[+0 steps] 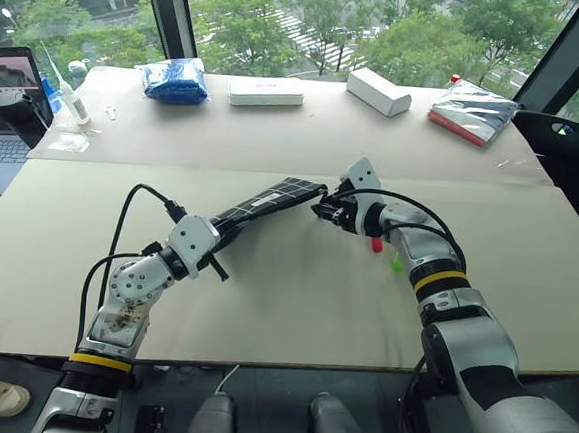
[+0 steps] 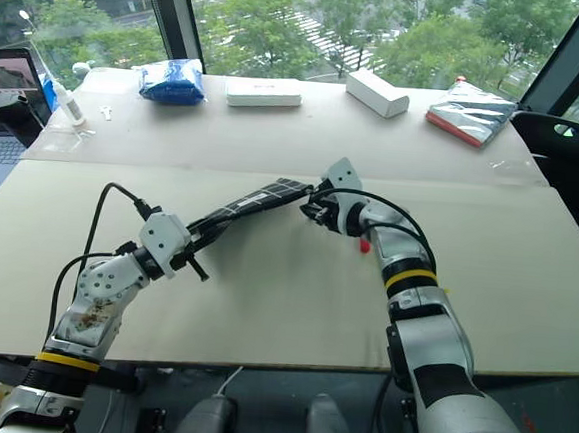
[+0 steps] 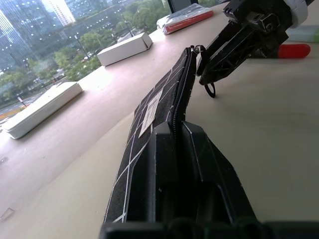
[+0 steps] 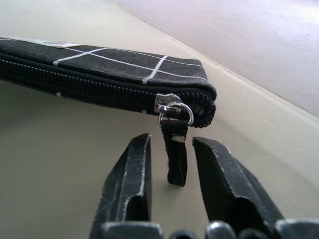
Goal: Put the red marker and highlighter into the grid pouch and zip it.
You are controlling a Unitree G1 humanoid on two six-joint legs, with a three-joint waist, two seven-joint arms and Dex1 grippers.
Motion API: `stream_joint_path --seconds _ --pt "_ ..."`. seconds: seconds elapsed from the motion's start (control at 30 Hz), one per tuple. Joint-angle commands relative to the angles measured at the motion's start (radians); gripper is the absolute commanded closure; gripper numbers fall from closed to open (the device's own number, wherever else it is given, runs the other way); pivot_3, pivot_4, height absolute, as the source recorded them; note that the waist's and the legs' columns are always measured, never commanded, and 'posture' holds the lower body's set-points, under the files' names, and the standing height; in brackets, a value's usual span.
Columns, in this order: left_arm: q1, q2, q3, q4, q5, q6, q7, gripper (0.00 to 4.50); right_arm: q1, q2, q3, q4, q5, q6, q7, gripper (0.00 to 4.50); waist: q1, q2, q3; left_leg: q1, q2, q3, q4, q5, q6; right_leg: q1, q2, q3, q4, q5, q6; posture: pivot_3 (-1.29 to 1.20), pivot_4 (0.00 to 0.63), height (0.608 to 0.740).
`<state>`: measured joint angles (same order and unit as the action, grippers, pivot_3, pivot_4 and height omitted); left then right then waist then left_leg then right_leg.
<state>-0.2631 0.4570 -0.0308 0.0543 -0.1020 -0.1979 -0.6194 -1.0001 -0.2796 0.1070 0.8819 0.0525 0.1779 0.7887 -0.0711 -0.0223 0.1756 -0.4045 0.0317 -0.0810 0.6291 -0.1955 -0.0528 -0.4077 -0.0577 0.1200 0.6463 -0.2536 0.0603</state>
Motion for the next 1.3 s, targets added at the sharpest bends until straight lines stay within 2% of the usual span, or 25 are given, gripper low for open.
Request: stream_joint_path --seconds 0.03,0.2,0.4,0.63,0.77,1.13,1.2,1.23,1.3 --pt "-0.005 -0.002 0.011 -0.035 0.002 -0.005 0.012 4.50 0.002 -0.003 -0.014 -0.068 0.023 -0.016 0.055 4.48 0.000 0.000 0.000 0.000 0.000 0.000 0.000 0.000 0.000 0.000 0.000 0.000 0.000 0.000 0.000 0.00 0.150 0.740" --pt "-0.016 -0.005 0.007 -0.019 0.006 -0.009 0.011 4.50 0.051 -0.023 -0.007 -0.170 0.039 0.016 0.141 4.48 0.001 0.000 0.000 0.000 0.000 0.000 0.000 0.000 0.000 0.000 0.000 0.000 0.000 0.000 0.000 0.00 0.150 0.740" --pt "-0.021 -0.006 0.007 -0.012 0.006 -0.010 0.006 4.50 0.084 -0.040 -0.032 -0.270 0.069 0.091 0.179 4.48 0.001 0.000 0.000 0.000 0.000 0.000 0.000 0.000 0.000 0.000 0.000 0.000 0.000 0.000 0.000 0.00 0.150 0.740" --pt "-0.033 -0.015 -0.010 0.000 0.011 -0.013 -0.004 4.50 0.098 0.063 0.015 -0.400 0.075 0.218 0.107 4.48 -0.002 0.000 0.000 0.000 0.000 0.000 -0.001 0.000 0.000 0.000 0.000 0.000 0.000 0.000 0.000 0.00 0.150 0.740" --pt "-0.045 -0.021 -0.015 0.008 0.011 -0.014 -0.008 4.50 0.111 0.098 0.056 -0.462 0.076 0.260 0.121 4.48 0.002 0.000 0.000 0.000 0.000 0.000 0.000 0.000 0.000 0.000 0.000 0.000 0.000 0.000 0.000 0.00 0.150 0.740" --pt "-0.046 -0.031 -0.019 0.016 0.012 -0.019 -0.012 4.50 0.186 0.099 0.142 -0.649 0.121 0.321 0.213 4.48 0.002 0.000 0.000 0.000 0.000 0.000 0.000 0.000 0.000 0.000 0.000 -0.001 0.000 0.000 0.000 0.00 0.150 0.740" --pt "-0.046 -0.032 -0.017 0.018 0.011 -0.019 -0.013 4.50 0.187 0.088 0.133 -0.626 0.108 0.297 0.196 4.48 0.002 0.000 0.000 0.000 0.000 0.000 0.000 0.000 0.000 0.000 0.000 -0.001 0.000 0.000 0.000 0.00 0.150 0.740" --pt "-0.047 -0.032 -0.017 0.018 0.011 -0.018 -0.012 4.50 0.181 0.087 0.123 -0.602 0.098 0.283 0.178 4.00 0.002 0.000 0.000 0.000 0.000 0.000 0.000 0.000 0.000 0.000 0.000 -0.001 0.000 0.000 0.000 0.00 0.150 0.740" --pt "-0.047 -0.033 -0.016 0.018 0.011 -0.018 -0.012 4.50 0.164 0.083 0.090 -0.569 0.101 0.279 0.149 3.43 0.002 0.000 0.000 0.000 0.000 0.000 0.000 0.000 0.000 0.000 0.000 -0.001 0.000 0.000 0.000 0.00 0.150 0.740"
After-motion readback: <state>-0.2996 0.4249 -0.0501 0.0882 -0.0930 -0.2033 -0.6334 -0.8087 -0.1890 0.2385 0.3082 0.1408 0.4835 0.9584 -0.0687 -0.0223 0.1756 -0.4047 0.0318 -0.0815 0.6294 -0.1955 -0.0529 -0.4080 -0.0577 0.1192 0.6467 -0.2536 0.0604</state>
